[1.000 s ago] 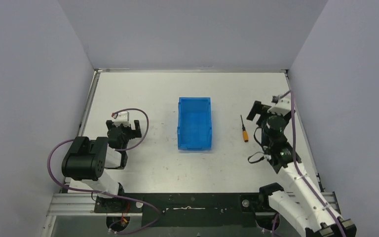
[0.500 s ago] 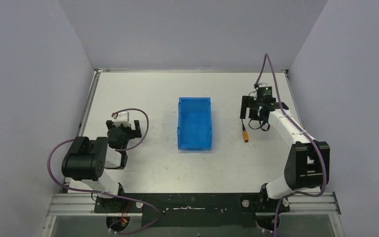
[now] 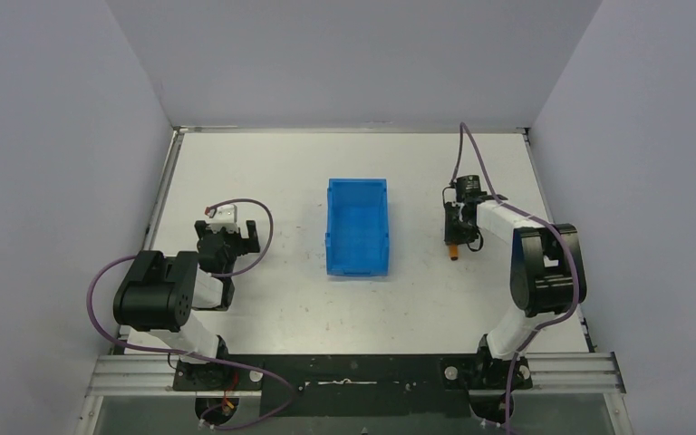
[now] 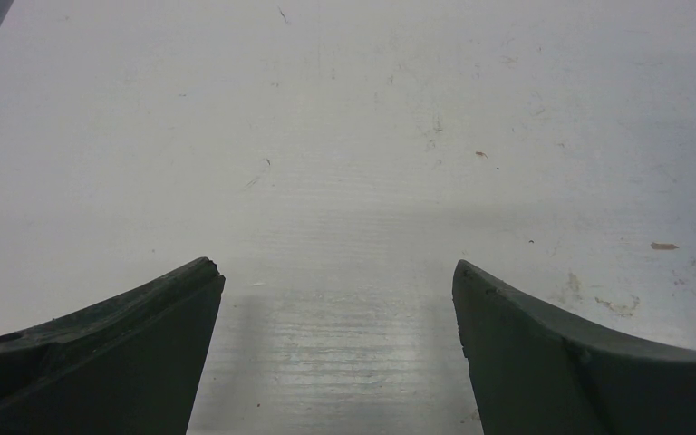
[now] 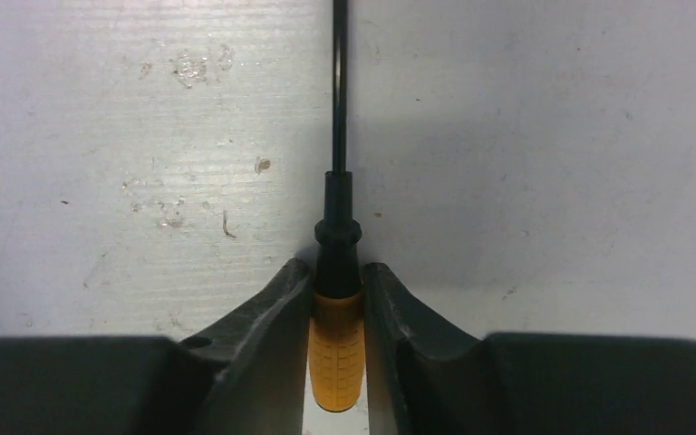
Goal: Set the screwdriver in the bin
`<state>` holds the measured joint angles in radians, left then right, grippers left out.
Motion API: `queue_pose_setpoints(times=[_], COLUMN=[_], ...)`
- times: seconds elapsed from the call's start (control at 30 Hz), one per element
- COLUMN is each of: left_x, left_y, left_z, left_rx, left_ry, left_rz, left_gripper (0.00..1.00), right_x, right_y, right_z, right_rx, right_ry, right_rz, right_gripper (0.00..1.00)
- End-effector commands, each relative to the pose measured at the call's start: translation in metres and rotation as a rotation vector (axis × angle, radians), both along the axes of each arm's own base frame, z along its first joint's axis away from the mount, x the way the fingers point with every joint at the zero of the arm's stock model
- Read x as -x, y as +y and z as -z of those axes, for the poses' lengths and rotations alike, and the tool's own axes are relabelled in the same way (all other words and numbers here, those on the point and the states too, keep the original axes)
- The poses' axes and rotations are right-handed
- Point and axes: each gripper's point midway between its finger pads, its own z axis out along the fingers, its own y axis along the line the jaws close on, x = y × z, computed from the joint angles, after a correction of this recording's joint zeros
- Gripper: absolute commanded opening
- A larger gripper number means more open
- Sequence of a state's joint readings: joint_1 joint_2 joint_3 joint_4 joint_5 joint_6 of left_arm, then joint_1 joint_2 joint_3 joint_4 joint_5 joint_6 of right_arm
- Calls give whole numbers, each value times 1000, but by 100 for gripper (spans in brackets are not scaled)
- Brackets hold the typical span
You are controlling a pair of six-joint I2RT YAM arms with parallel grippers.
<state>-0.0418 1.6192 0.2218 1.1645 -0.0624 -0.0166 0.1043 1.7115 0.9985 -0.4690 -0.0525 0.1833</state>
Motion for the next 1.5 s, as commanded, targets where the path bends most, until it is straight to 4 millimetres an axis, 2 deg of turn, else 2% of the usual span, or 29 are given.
queue_pose_setpoints(times=[0.0, 0.03, 0.07, 0.17, 0.37, 0.5, 0.57, 0.67, 0.73, 0.83, 0.97, 1.07, 1.27, 1.37, 1.47], left_x=[-13, -14, -13, -14, -14, -14, -14, -14, -14, -14, -13, -13, -14, -14, -14], left_y=[-1, 0, -1, -1, -1, 0, -1, -1, 0, -1, -1, -1, -1, 0, 0], left_z=[-26, -26, -26, -26, -26, -26, -26, -26, -26, -26, -26, -26, -26, -26, -26], left_rx=[4, 4, 4, 3, 3, 2, 3, 3, 2, 3, 3, 3, 3, 3, 2], left_ry=[-95, -96, -95, -97, -97, -98, -95, -96, -97, -96, -95, -96, -96, -96, -96], left_rz=[8, 8, 8, 9, 9, 8, 9, 8, 8, 9, 8, 9, 9, 8, 8], left_gripper=[97, 97, 97, 97, 97, 97, 97, 97, 97, 97, 97, 97, 97, 97, 97], right_x=[1, 1, -1, -4, -3, -1, -1, -2, -4, -2, 2, 3, 7, 8, 8], right_y=[1, 1, 1, -2, 4, 21, 38, 77, 107, 158, 219, 250, 274, 279, 280], right_z=[9, 5, -2, -30, -112, -166, -190, -218, -234, -248, -245, -222, -147, -110, -82], right_rx=[37, 48, 63, 116, 116, 60, 21, -65, -117, -189, -250, -262, -222, -201, -157], right_ry=[21, 19, 8, -31, -148, -246, -300, -371, -423, -481, -501, -468, -328, -259, -200], right_rz=[-13, -15, -15, -9, 28, 31, 22, -20, -56, -134, -239, -296, -347, -376, -390], right_gripper=[10, 2, 0, 0, 0, 0, 0, 0, 0, 0, 0, 0, 0, 0, 0])
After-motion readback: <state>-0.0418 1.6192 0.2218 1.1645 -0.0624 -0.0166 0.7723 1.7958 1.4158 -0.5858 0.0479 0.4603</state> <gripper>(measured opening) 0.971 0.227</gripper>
